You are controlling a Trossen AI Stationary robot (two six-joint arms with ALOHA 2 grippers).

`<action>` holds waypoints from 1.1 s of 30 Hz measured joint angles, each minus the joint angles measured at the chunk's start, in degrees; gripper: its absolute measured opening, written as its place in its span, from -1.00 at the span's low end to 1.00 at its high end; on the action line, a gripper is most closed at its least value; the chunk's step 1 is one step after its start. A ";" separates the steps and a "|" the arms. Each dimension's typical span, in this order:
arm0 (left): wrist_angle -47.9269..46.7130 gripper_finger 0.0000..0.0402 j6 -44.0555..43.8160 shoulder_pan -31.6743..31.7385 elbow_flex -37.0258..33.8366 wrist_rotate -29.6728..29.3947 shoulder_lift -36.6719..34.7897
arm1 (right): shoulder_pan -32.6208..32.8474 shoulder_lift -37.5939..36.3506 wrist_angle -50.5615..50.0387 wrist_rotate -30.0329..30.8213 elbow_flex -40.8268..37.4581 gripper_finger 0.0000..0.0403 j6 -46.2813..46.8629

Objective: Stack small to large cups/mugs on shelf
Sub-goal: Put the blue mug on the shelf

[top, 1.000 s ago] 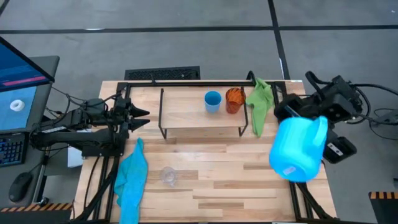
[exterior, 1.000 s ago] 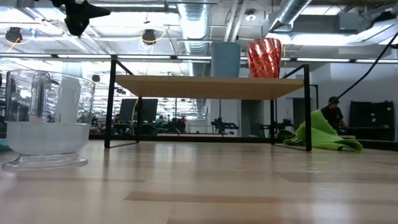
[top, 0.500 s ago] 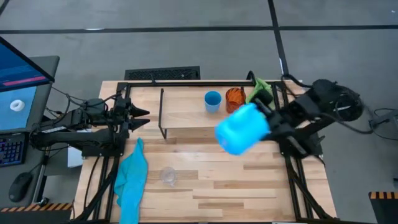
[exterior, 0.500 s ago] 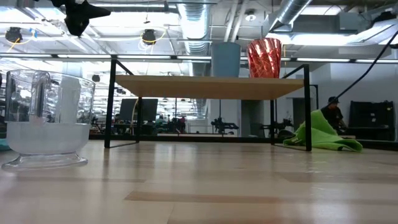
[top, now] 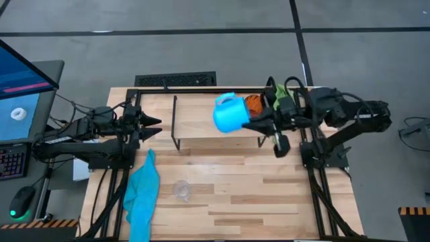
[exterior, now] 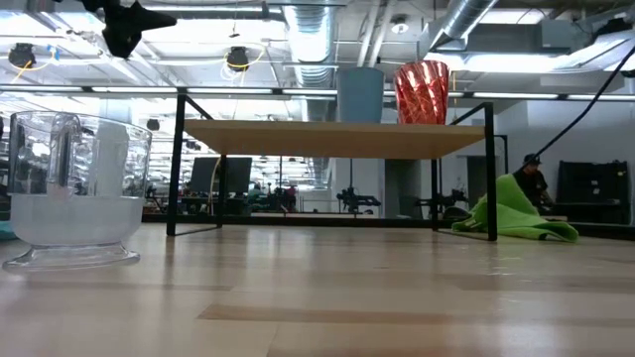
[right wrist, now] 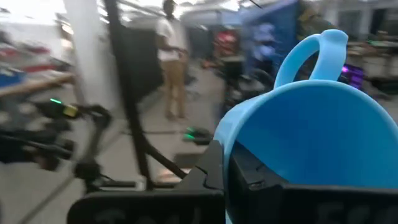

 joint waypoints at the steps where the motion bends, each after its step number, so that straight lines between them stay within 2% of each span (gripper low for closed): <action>1: 0.02 0.09 -0.23 0.02 -0.02 -0.27 0.00 | -0.37 0.37 -0.72 0.97 0.01 -0.95 -0.40; 6: -0.01 0.09 -1.10 0.01 -0.02 -1.64 0.00 | -1.56 1.92 -4.12 5.62 0.11 -0.95 -6.03; 14: 0.04 0.09 -2.99 0.01 -0.02 -3.90 0.00 | -3.95 7.10 -6.26 14.71 0.10 -0.94 -23.53; 18: 0.04 0.09 -4.86 0.00 -0.02 -5.55 0.00 | -4.83 11.50 -7.93 19.42 2.56 -0.94 -31.48; 24: 0.22 0.09 -6.20 0.01 0.00 -8.06 0.00 | -6.75 17.36 -15.71 18.84 12.16 -0.95 -28.48; 28: 0.73 0.09 -6.21 0.00 -0.01 -8.55 0.00 | -8.56 22.15 -24.21 17.76 22.05 -0.94 -25.38; 33: 0.76 0.09 -6.20 0.01 -0.01 -8.58 0.00 | -10.24 30.46 -33.38 17.58 35.41 -0.95 -16.63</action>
